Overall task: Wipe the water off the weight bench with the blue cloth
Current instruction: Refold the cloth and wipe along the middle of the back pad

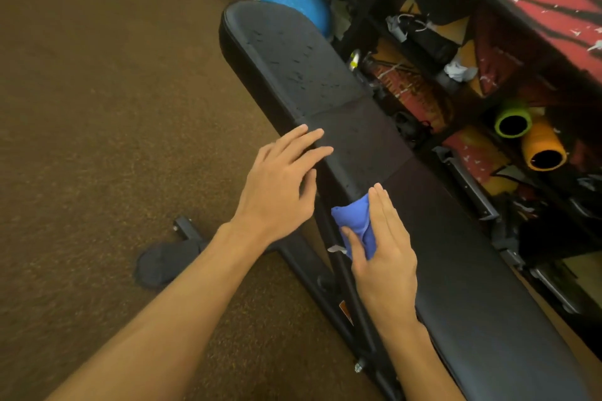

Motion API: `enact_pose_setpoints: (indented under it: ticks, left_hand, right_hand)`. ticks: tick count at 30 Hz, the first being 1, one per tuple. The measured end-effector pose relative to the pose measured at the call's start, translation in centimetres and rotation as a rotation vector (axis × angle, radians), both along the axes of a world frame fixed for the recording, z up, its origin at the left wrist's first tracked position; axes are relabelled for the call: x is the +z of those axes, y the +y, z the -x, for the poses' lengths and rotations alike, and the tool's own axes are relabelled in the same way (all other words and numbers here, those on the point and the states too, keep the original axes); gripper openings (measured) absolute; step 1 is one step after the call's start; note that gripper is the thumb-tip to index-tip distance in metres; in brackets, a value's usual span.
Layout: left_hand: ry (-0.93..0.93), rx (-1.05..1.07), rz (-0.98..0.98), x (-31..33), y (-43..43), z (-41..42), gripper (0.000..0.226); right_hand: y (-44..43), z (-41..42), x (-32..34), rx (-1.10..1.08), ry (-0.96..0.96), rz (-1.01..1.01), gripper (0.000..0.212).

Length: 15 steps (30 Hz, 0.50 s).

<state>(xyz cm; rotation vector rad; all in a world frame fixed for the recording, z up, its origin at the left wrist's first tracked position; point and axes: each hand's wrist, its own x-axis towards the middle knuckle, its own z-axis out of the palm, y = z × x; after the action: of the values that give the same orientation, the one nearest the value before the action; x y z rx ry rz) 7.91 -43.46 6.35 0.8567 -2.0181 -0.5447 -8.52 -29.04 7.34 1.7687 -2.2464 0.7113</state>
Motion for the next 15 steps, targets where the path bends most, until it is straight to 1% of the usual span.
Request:
enact_pose_setpoints:
  ticks: [2, 7, 9, 11, 13, 15]
  left_hand:
    - [-0.055, -0.02, 0.02, -0.3, -0.4, -0.2, 0.048]
    - [-0.19, -0.089, 0.06, -0.8, -0.6, -1.5, 0.073]
    - [-0.224, -0.095, 0.073, -0.5, -0.8, -1.8, 0.077]
    - [-0.233, -0.083, 0.081, -0.1, -1.1, -1.8, 0.078]
    - [-0.201, -0.059, 0.043, 0.4, -0.6, -1.5, 0.073]
    - [-0.177, -0.015, -0.004, 1.0, 0.3, -0.7, 0.064]
  right_hand:
    - [0.0, -0.1, 0.0, 0.0, -0.029, 0.03, 0.079]
    - [0.2, 0.3, -0.3, 0.047, -0.161, 0.092, 0.075]
    - [0.3, 0.6, -0.1, 0.095, -0.23, 0.097, 0.076]
    - [0.4, 1.0, 0.4, 0.125, -0.358, 0.08, 0.072]
    - [0.8, 2.0, 1.3, 0.106, -0.529, 0.064, 0.063]
    - [0.9, 3.3, 2.0, 0.078, -0.605, 0.024, 0.059]
